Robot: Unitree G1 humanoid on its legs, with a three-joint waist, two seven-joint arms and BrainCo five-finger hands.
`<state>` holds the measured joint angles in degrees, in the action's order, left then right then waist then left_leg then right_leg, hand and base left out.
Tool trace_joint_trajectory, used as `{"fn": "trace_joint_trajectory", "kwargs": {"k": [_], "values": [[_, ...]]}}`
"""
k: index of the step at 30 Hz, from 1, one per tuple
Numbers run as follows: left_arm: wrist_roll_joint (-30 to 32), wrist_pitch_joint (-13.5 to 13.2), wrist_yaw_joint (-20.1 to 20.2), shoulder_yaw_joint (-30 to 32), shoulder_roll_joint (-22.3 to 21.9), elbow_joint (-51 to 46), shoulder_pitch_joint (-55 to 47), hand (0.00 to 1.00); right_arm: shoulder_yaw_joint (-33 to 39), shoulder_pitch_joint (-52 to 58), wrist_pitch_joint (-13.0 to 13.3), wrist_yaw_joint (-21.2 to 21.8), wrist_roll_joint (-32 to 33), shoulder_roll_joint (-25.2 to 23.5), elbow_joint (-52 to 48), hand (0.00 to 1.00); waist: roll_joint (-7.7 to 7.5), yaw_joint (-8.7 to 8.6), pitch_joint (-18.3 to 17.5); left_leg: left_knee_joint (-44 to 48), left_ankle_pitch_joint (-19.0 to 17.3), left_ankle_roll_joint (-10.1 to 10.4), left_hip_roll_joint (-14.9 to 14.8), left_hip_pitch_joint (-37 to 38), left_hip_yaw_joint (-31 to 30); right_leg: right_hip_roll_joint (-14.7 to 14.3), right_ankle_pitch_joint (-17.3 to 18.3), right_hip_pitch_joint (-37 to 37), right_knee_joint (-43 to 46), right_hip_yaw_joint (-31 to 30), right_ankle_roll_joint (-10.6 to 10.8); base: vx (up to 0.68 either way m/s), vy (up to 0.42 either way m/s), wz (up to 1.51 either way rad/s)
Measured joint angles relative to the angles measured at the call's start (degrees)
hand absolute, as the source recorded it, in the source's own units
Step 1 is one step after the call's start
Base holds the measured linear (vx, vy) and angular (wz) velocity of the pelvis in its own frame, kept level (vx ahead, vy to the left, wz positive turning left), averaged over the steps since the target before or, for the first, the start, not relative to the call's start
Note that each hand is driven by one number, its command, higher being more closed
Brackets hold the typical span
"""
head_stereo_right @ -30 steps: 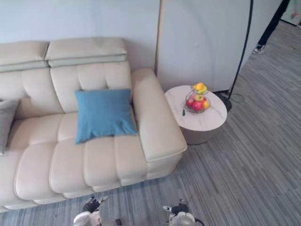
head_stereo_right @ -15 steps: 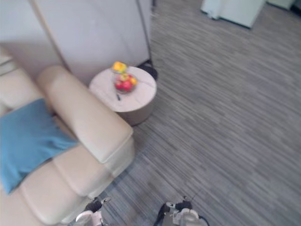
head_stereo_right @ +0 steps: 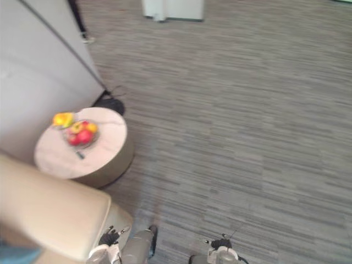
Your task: Pick up cushions and gather them together orderly.
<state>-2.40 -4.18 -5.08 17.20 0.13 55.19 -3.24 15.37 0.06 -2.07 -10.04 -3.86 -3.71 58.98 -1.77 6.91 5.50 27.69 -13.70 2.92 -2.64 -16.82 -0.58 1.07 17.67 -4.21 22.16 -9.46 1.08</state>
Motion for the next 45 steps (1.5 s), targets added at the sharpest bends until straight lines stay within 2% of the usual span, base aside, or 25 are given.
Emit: {"fn": "trace_joint_trajectory", "kwargs": {"k": [3, 5, 7, 10, 12, 13, 14, 15, 16, 17, 20, 23, 24, 25, 26, 27, 30, 32, 33, 34, 37, 40, 43, 44, 45], "values": [[0.2, 0.5, -0.5, -0.1, 0.3, 0.5, 0.3, 0.0, -1.1, -0.3, 0.1, 0.2, 0.0, 0.0, 0.0, 0.0, -0.38, 0.07, -0.2, -0.9, -2.4, -2.7, -1.7, 5.2, 9.6, 3.2, -0.8, -4.2, 10.0, 6.5, 4.7, 0.31, 0.189, -1.43], [0.5, 1.2, -1.0, -0.8, -0.3, 0.6, 1.0, 0.0, -0.8, -0.7, 0.6, 0.2, 0.0, 0.0, -2.0, 0.0, 0.65, 0.02, 0.2, -3.7, -2.7, -2.9, -4.4, 9.7, 17.8, 9.5, -2.9, -7.9, 17.0, 25.7, 2.4, 0.24, 0.147, -1.5], [1.1, 1.3, -1.1, -1.5, -0.1, 1.5, 1.4, 0.0, -0.8, -1.8, 0.6, 0.3, -0.1, 0.1, -1.5, 0.0, 1.44, 0.06, 0.7, -5.0, -3.0, -2.3, -6.6, 13.0, 22.9, 12.4, -3.5, -7.9, 16.8, 37.2, 1.4, 0.22, 0.051, -1.73], [1.1, 2.0, -1.1, -3.7, 2.6, 4.0, 1.5, 0.0, -0.3, -4.7, 0.6, 0.1, -0.2, 0.4, 2.3, 0.0, 1.46, -0.29, 0.9, -5.7, -3.0, -2.3, -8.3, 17.5, 25.6, 11.0, -5.0, -8.9, 8.2, 44.5, -0.5, 0.21, -0.089, -1.71], [1.3, 2.1, -1.0, -5.4, 4.8, 4.1, 2.0, 0.0, -0.3, -4.4, 0.6, 0.0, -0.1, 1.4, 3.2, 0.0, -0.41, -0.91, 1.1, -5.0, -4.1, -0.4, -7.2, 20.2, 24.5, 8.3, -8.3, -8.5, 0.6, 42.7, -5.2, 0.25, -0.215, -1.31], [1.3, 2.1, -1.1, -5.3, 4.8, 4.2, 2.1, 0.0, -0.3, -4.3, 0.6, 0.0, -0.1, 1.6, 3.3, 0.0, -0.13, -0.94, 1.2, -4.8, -4.3, -0.2, -7.4, 20.3, 24.4, 8.1, -8.2, -8.4, 0.6, 42.6, -5.2, 0.29, -0.217, -1.06], [2.6, 2.0, -1.1, -5.5, 4.6, 3.8, 3.1, 0.0, 0.1, -3.7, 0.7, -0.2, 0.5, 3.1, 3.3, 0.0, 2.31, -1.04, 1.7, 2.5, -5.0, 1.0, -11.4, 18.4, 22.3, 3.8, -7.2, -7.6, -1.2, 40.7, -5.4, 0.22, -0.153, -0.66], [2.8, 2.0, -1.1, -5.5, 4.8, 3.8, 3.3, 0.0, 0.1, -3.6, 0.7, -0.2, 0.5, 3.4, 3.3, 0.0, 2.81, -1.24, 1.6, 6.0, -4.9, 0.9, -12.5, 16.7, 21.1, 2.7, -7.2, -7.4, -2.0, 40.2, -5.5, 0.32, -0.244, -0.82], [3.5, 2.1, -1.1, -5.4, 4.7, 3.8, 3.6, 0.0, 0.3, -3.5, 0.9, -0.3, 1.1, 3.7, 2.9, 0.0, 3.97, -1.82, 2.1, 13.8, -3.6, -0.9, -15.0, 13.6, 18.3, 0.1, -6.6, -6.0, -3.4, 39.6, -6.3, 0.28, -0.193, -0.71], [3.9, 2.2, -1.1, -5.2, 4.2, 3.8, 3.6, 0.0, 0.7, -3.4, 1.2, -1.1, 2.1, 3.8, 2.6, 0.0, 5.27, -1.68, 3.1, 25.7, 0.8, -7.2, -17.1, 9.0, 12.6, -2.9, -5.5, -3.3, -4.4, 38.0, -8.1, 0.38, -0.172, -1.11], [4.0, 2.3, -1.2, -6.1, 4.4, 2.2, 2.8, 0.0, 1.6, -3.4, 1.4, -2.5, 4.0, 3.6, 3.1, 0.0, 3.74, -0.31, 4.6, 36.0, -3.3, -3.1, -11.4, 1.3, 2.7, -4.9, -2.8, 1.6, -4.6, 32.1, -9.5, 0.36, -0.083, -1.08], [4.0, 2.2, -1.4, -7.8, 5.1, 0.7, 2.4, 0.0, 2.6, -3.5, 1.3, -2.9, 5.2, 2.8, 2.9, 0.0, 2.8, 0.34, 5.2, 25.6, -5.9, -2.3, -4.1, -4.4, -0.9, -5.0, -3.0, 5.4, -7.8, 25.4, -8.8, 0.36, -0.001, -1.11], [4.0, 2.2, -1.6, -7.5, 4.2, 0.1, 2.2, 0.0, 3.6, -3.7, 1.6, -3.2, 5.2, 2.7, 2.9, 0.0, 2.89, 0.74, 5.1, 15.3, -5.3, -1.2, -1.0, -5.0, -2.5, -4.7, -3.2, 6.3, -9.0, 22.0, -8.4, 0.38, 0.096, -1.42], [3.9, 2.0, -1.9, -7.2, 3.8, -0.1, 1.8, 0.0, 4.6, -3.9, 1.6, -3.5, 5.2, 2.8, 2.9, 0.0, 3.28, 1.11, 5.1, 7.2, -3.9, -0.2, 0.5, -5.2, -3.9, -4.7, -3.1, 7.1, -10.1, 19.2, -7.9, 0.4, 0.168, -1.65], [3.9, 2.0, -2.1, -7.1, 3.6, 0.0, 2.0, 0.0, 4.8, -3.8, 1.5, -3.5, 5.2, 3.5, 3.3, 0.0, 3.91, 1.95, 5.5, -0.6, 3.8, 1.2, 1.9, -4.4, -5.7, -4.5, -2.7, 9.3, -11.7, 15.6, -6.5, 0.54, 0.221, -1.6], [3.8, 1.9, -2.1, -7.0, 3.8, 0.1, 1.6, 0.0, 4.7, -3.3, 1.4, -3.5, 5.3, 2.4, 3.2, 0.0, 2.44, 2.91, 4.8, -2.6, 6.3, -0.6, 2.8, -2.0, -3.2, -3.5, -2.3, 10.3, -12.7, 11.9, -5.1, 0.47, 0.188, -1.2], [3.9, 1.8, -2.1, -6.9, 3.7, 0.1, 1.9, 0.0, 5.1, -2.2, 1.5, -3.2, 6.2, 1.8, 2.3, 0.0, 1.85, 2.41, 4.2, 0.2, 1.5, -2.8, 3.1, -1.2, 0.1, -1.4, -1.5, 9.9, -9.7, 9.5, -3.0, 0.49, 0.166, -0.6], [4.1, 1.9, -1.8, -6.9, 3.7, 0.1, 1.9, 0.0, 5.0, -0.7, 1.5, -2.1, 6.0, 1.0, 0.4, 0.0, 1.37, 2.98, 3.9, 0.6, -1.9, -4.0, 2.9, 2.7, 3.5, 0.0, 0.2, 4.9, 6.1, 8.8, 1.4, 0.49, 0.185, -0.71], [4.5, 2.1, -1.5, -7.1, 3.7, 0.3, 1.9, 0.0, 4.7, -0.2, 1.6, -1.5, 6.0, 0.9, -0.5, 0.0, 1.35, 2.56, 4.2, 0.6, -3.7, -5.3, 3.1, 6.3, 4.4, 1.2, -2.9, -1.1, 21.9, 9.2, 7.8, 0.5, 0.154, -0.58], [4.6, 2.2, -1.2, -7.8, 3.6, 0.4, 2.0, 0.0, 4.7, 0.0, 1.8, -1.0, 5.9, 1.2, -2.1, 0.0, 1.57, 2.0, 4.3, 0.6, -5.5, -6.0, 3.3, 10.1, 4.7, 3.0, -4.3, -6.0, 34.8, 10.7, 9.8, 0.48, 0.131, -0.37], [4.6, 2.2, -0.9, -8.0, 2.6, 0.6, 2.4, 0.0, 4.7, 0.1, 1.8, -0.9, 4.9, 1.4, -3.9, 0.0, 2.04, 0.62, 4.3, -2.7, -6.5, -6.4, 2.1, 16.8, 5.1, 6.5, -2.4, -12.3, 39.7, 18.2, 4.2, 0.34, 0.038, -0.07], [4.6, 2.3, -0.8, -7.5, 2.2, 1.0, 2.5, 0.0, 4.8, -1.4, 2.1, -0.6, 4.4, 1.1, -3.6, 0.0, 1.18, -0.02, 4.6, -11.0, -8.0, -5.0, -0.2, 24.6, 7.0, 6.5, -3.5, -18.2, 21.2, 25.1, 2.6, 0.43, -0.028, -0.27], [4.6, 2.3, -0.8, -8.2, 1.7, 2.1, 2.8, 0.0, 4.7, -2.4, 2.1, -0.4, 3.9, 2.1, -2.6, 0.0, 0.77, -1.31, 4.3, -15.6, -8.0, -5.0, 0.4, 27.9, 7.4, 3.9, -11.6, -19.5, -3.6, 23.5, 2.8, 0.46, -0.098, -0.06], [4.7, 2.2, -0.7, -8.2, 1.8, 2.7, 2.9, 0.0, 4.7, -2.5, 2.1, -0.1, 4.0, 3.0, -1.7, 0.0, 0.54, -1.75, 4.2, -16.8, -8.4, -4.3, 0.5, 29.4, 5.7, 3.3, -16.8, -19.5, -8.0, 22.4, 1.9, 0.61, -0.184, 0.54], [4.9, 2.1, -0.7, -8.2, 1.4, 3.3, 3.1, 0.0, 4.8, -2.4, 1.8, 0.0, 3.9, 4.1, -0.7, 0.0, 2.24, -2.43, 4.0, -15.8, -8.7, -3.7, -1.2, 30.3, 2.9, 2.0, -22.0, -18.6, -7.1, 22.3, -1.6, 0.64, -0.203, 0.53]]}}
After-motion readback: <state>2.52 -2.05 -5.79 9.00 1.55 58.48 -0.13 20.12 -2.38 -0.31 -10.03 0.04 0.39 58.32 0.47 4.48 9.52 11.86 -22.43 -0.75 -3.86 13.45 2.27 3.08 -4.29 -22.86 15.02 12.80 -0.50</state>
